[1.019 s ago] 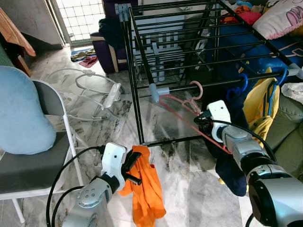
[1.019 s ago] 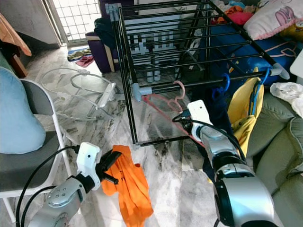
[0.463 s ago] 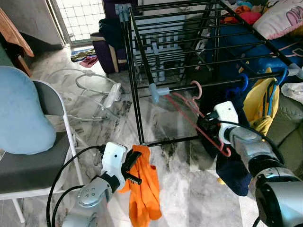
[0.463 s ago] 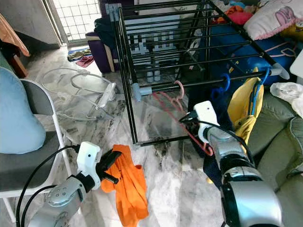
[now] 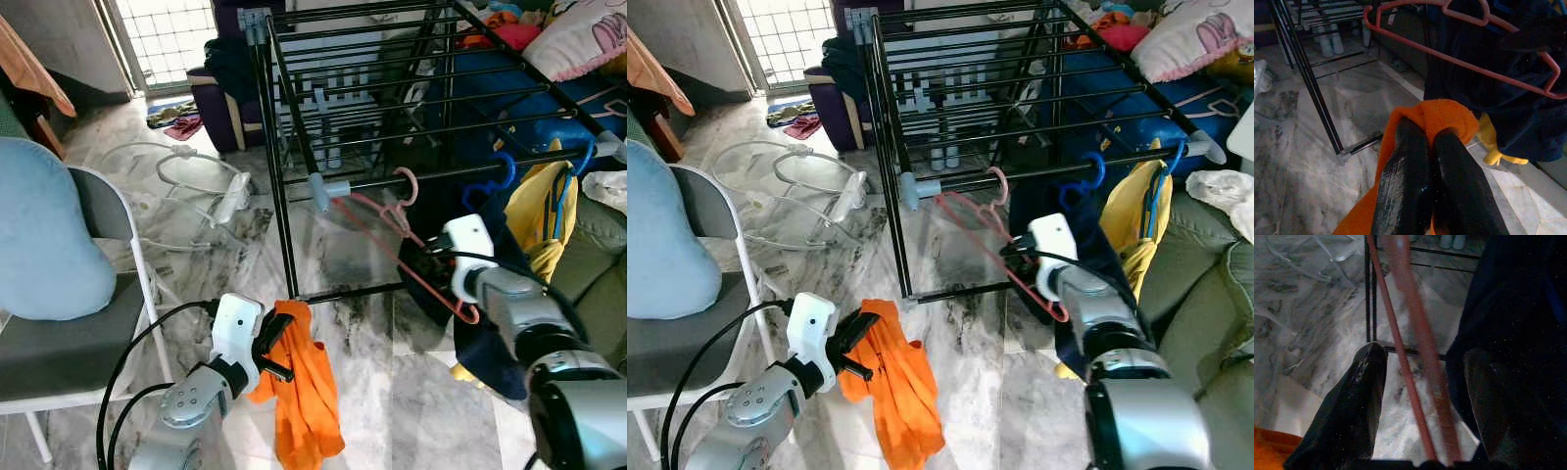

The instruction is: Hang hanger

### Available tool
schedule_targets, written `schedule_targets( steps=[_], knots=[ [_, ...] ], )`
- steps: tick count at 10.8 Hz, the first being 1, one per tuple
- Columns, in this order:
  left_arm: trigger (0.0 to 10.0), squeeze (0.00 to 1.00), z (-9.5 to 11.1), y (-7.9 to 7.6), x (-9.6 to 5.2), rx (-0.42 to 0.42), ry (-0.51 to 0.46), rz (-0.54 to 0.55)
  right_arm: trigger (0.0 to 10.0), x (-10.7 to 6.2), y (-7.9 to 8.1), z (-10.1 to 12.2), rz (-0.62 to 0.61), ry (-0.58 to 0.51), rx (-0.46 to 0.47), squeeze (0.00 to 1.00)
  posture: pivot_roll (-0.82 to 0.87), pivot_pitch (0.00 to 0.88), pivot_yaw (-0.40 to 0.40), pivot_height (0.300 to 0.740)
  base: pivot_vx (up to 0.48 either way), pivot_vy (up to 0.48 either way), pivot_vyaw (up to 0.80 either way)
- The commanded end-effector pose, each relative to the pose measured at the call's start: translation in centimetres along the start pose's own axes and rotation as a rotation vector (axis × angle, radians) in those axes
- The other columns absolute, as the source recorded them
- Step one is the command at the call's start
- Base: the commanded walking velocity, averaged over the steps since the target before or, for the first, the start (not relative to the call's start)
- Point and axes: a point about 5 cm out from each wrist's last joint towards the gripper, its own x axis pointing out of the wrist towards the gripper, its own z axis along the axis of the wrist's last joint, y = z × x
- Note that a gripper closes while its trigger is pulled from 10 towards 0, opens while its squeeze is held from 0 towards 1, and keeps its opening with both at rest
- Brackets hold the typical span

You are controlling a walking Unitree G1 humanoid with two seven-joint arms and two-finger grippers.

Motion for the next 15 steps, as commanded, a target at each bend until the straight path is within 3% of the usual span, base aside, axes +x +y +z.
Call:
schedule_targets(
  steps=[1, 2, 3, 4, 5, 6, 7, 8, 9, 10, 13, 15],
  knots=[
    [10.0, 0.00, 0.3, 0.1, 0.0, 0.022, -0.004, -0.010, 10.0, 0.1, 0.1, 0.9, 0.002, -0.028, 0.005, 0.00, -0.02, 0.024, 0.059, 0.740, 0.000, 0.000, 0.00],
    [10.0, 0.00, 0.4, 0.1, 0.1, 0.024, -0.005, -0.009, 7.3, 0.3, 0.4, 1.3, 0.003, -0.036, 0.009, 0.00, -0.02, 0.018, 0.057, 0.740, 0.000, 0.000, 0.00],
    [10.0, 0.00, 0.4, 0.1, 0.1, 0.025, -0.005, -0.009, 0.8, 0.3, 0.4, 1.3, 0.002, -0.037, 0.009, 0.00, -0.02, 0.018, 0.057, 0.740, 0.000, 0.000, 0.00],
    [10.0, 0.00, 0.4, 0.1, 0.1, 0.025, -0.004, -0.008, 0.5, 0.3, 0.4, 1.3, 0.001, -0.038, 0.009, 0.00, -0.02, 0.017, 0.056, 0.740, 0.000, 0.000, 0.00],
    [10.0, 0.00, 0.3, 0.1, 0.1, 0.024, -0.003, -0.008, 1.3, 0.2, 0.2, 1.2, -0.003, -0.035, 0.009, 0.00, -0.02, 0.016, 0.057, 0.740, 0.000, 0.000, 0.00],
    [10.0, 0.00, 0.3, 0.0, 0.1, 0.024, 0.000, -0.012, 0.8, 0.1, 0.0, 1.1, -0.010, -0.032, 0.008, 0.00, -0.02, 0.018, 0.059, 0.740, 0.000, 0.000, 0.00],
    [10.0, 0.00, 0.3, 0.0, 0.1, 0.025, 0.002, -0.013, 2.4, 0.1, -0.1, 1.0, -0.014, -0.031, 0.008, 0.00, -0.02, 0.019, 0.061, 0.740, 0.000, 0.000, 0.00],
    [10.0, 0.00, 0.3, 0.0, 0.1, 0.028, 0.005, -0.017, 9.1, 0.0, -0.3, 0.9, -0.023, -0.028, 0.007, 0.00, -0.02, 0.019, 0.061, 0.740, 0.000, 0.000, 0.00],
    [10.0, 0.00, 0.2, 0.0, 0.1, 0.030, 0.008, -0.020, 5.3, 0.0, -0.2, 0.9, -0.023, -0.027, 0.008, 0.00, -0.02, 0.020, 0.063, 0.740, 0.000, 0.000, 0.00],
    [10.0, 0.00, 0.2, 0.0, 0.1, 0.031, 0.011, -0.020, 0.3, 0.1, -0.2, 0.9, -0.025, -0.028, 0.009, 0.00, -0.02, 0.020, 0.063, 0.740, 0.000, 0.000, 0.00],
    [10.0, 0.00, 0.1, -0.1, 0.0, 0.034, 0.014, -0.016, 0.0, 0.1, -0.1, 1.0, -0.032, -0.040, -0.001, 0.00, -0.02, 0.021, 0.060, 0.740, 0.000, 0.000, 0.00],
    [10.0, 0.00, 0.2, 0.6, 0.0, 0.046, 0.003, 0.052, 0.0, 0.0, -0.2, 2.8, -0.058, -0.135, -0.012, 0.00, -0.03, 0.025, 0.056, 0.740, 0.000, 0.000, 0.00]
  ],
)
